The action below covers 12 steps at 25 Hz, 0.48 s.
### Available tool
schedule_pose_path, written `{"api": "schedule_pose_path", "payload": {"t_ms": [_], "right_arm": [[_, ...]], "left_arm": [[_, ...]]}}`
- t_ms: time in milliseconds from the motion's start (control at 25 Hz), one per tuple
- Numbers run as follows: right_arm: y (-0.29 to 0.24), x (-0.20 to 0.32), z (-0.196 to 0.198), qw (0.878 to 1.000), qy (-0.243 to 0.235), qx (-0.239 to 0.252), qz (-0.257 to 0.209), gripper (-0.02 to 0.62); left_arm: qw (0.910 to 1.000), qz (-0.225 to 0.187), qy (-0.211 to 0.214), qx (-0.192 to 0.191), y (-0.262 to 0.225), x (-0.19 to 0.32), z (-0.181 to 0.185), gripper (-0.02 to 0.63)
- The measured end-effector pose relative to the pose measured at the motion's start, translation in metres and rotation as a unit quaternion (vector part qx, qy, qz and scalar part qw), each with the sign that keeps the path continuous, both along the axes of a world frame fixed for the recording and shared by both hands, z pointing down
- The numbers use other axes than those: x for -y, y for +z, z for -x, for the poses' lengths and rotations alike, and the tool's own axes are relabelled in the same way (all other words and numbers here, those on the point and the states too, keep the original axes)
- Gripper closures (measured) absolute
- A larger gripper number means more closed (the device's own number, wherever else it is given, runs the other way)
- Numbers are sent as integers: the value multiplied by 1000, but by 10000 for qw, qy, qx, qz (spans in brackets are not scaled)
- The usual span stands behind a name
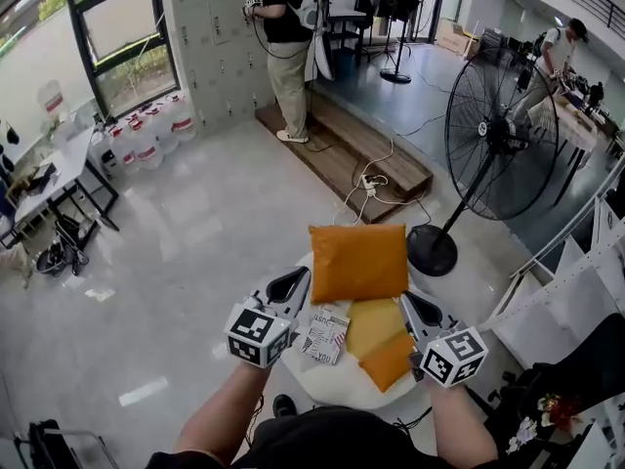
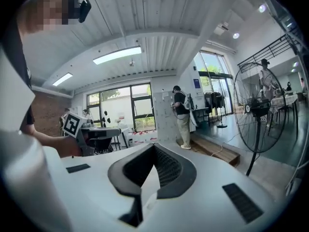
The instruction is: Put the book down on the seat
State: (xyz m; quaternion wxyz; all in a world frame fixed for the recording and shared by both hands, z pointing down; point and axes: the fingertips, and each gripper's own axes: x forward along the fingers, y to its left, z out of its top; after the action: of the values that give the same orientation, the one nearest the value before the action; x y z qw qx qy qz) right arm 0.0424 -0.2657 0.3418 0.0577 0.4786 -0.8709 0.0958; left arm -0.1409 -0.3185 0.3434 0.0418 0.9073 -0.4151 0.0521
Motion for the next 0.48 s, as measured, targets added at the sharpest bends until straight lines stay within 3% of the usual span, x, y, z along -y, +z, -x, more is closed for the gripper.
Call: {"api": "schedule_pose_path", "payload": {"t_ms": [120,240,360,480], "right_arm": [[-5,-1,-16,9999,93,49,-122,581],[-22,-1,-20,9991,104,91,-393,581],[-31,-2,-17,9982,63,-32,-600,583],[-32,-7,-14,9976,7,-17,-686,583]], "left_arm": [[9996,-163,235,9,-9,-6,-2,601],[9986,208,404,-262,-10,-12,2,603],[9987,240,122,-428,-13,-18,16,603],[9996,236,-97,-98,-2,-22,16,603]]}}
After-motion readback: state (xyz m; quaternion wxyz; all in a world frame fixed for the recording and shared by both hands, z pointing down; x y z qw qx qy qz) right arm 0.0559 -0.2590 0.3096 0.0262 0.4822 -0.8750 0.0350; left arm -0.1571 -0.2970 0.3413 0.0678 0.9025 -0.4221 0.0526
